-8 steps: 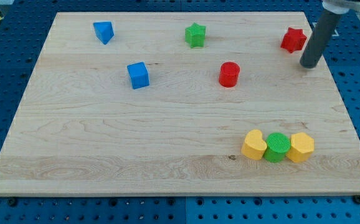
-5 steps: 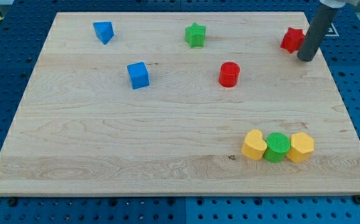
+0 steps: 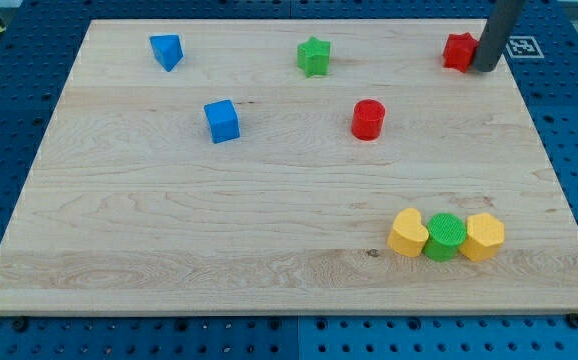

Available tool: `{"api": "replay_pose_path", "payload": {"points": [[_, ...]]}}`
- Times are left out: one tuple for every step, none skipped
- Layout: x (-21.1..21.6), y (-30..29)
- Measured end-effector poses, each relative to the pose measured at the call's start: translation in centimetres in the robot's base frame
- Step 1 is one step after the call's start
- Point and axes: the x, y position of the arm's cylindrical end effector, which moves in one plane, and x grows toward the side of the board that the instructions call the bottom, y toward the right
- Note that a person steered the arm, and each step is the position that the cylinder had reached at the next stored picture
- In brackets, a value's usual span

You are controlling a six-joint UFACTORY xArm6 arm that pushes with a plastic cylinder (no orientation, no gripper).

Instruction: Move blue cube towards center left

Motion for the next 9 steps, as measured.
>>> {"api": "replay_pose_path", "payload": {"points": [[-0.1, 0.0], [-0.1, 0.0], [1.5, 0.4], [6.7, 1.0], [8.8, -4.6], [9.3, -11.4], [8.6, -17.2], [8.7, -22.0], [10.0, -26.4]]}}
